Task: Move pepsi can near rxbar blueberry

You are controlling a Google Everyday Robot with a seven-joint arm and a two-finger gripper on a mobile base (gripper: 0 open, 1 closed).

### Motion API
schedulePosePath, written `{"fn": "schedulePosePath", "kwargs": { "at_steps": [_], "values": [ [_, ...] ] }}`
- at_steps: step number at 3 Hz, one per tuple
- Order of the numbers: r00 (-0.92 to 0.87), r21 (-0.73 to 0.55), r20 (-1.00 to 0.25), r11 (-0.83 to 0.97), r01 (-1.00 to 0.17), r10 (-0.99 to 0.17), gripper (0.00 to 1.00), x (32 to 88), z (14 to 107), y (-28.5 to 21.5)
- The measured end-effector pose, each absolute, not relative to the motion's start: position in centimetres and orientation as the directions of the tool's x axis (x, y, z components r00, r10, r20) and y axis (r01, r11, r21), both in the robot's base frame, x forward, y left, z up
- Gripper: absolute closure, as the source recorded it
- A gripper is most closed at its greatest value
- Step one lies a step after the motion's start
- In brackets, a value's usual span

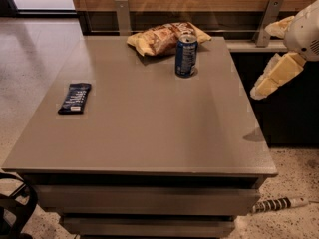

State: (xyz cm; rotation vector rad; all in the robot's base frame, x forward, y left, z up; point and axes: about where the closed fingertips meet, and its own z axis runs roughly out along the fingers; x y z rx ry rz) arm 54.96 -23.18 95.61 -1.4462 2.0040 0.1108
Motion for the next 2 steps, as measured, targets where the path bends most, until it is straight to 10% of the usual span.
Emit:
{"fn": "schedulePosePath", "kwargs": {
  "at_steps": [2],
  "values": [
    [-0.146, -0.259, -0.693, 0.433, -0.863, -0.706, 0.0, 62.2, 94.5, -22.9]
  ]
}}
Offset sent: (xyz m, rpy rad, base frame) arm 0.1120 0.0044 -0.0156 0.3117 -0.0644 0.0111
